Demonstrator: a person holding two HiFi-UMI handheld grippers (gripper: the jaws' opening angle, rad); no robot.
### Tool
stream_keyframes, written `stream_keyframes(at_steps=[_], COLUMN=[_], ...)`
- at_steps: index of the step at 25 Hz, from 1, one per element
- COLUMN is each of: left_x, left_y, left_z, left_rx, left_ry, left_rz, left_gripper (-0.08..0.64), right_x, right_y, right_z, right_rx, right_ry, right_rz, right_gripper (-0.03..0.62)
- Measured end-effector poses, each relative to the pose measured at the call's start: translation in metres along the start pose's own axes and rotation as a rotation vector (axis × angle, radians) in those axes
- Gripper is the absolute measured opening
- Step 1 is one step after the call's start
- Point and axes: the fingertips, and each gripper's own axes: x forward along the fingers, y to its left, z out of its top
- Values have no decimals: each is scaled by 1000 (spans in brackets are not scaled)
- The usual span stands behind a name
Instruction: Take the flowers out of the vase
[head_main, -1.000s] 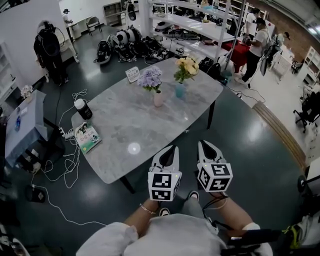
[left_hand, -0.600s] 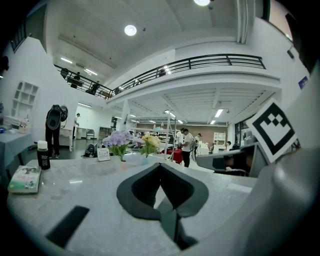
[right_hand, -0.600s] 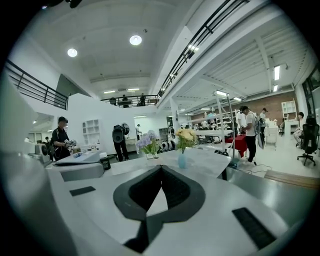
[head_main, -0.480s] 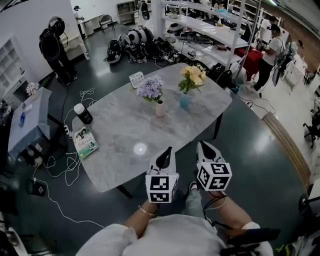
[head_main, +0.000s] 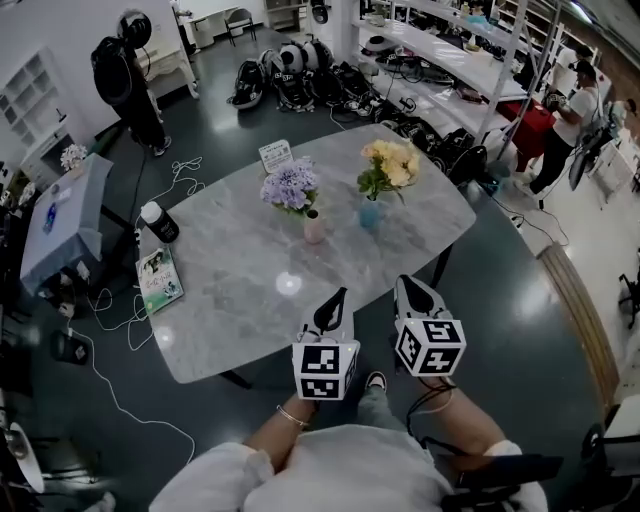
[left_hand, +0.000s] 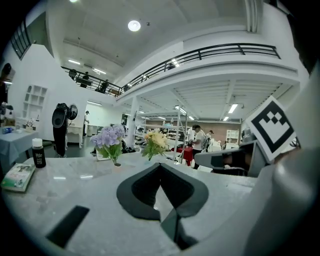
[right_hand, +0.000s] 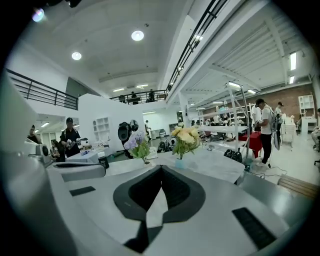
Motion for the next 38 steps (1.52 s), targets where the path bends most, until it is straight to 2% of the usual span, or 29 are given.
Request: stream_keyframes(at_steps=[6, 14, 25, 32, 38], left_x=[42, 91, 124, 136, 153], left_y=[-18, -30, -20, -14, -6], left_z=[4, 12, 10, 4, 9], left_rx=[-19, -22, -26, -29, -2], left_ry=[16, 22, 47, 62, 73], left_rz=[28, 115, 219, 231, 191], left_gripper=[2, 2, 2, 2, 2], right_x=[22, 57, 98, 115, 130], right_y=[-41, -85, -99, -111, -112], right_z=[9, 19, 15, 10, 20], right_rx=[4, -1, 25, 61, 71], right_ry=[16, 44, 81, 92, 82], right_rz=[35, 106, 221, 212, 197], right_gripper=[5, 5, 5, 5, 5])
